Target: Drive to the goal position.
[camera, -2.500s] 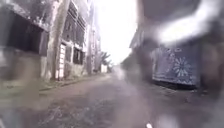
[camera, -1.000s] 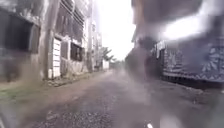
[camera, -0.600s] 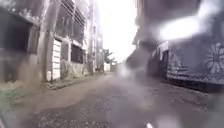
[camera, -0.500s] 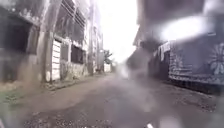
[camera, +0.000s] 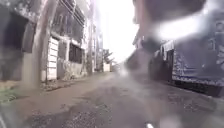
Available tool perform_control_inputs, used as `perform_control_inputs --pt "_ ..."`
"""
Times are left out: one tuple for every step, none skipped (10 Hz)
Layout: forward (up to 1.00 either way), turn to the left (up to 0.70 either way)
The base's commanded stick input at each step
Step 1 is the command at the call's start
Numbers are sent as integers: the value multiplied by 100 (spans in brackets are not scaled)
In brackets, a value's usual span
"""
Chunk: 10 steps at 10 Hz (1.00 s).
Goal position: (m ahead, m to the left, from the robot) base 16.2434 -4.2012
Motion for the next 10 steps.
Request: perform_control_inputs --pt "50 2" --pt "50 2" --pt "50 2" --pt "50 2" --pt "50 2" --pt "50 2" --pt "50 2" --pt "50 2" --pt "50 2" --pt "50 2"
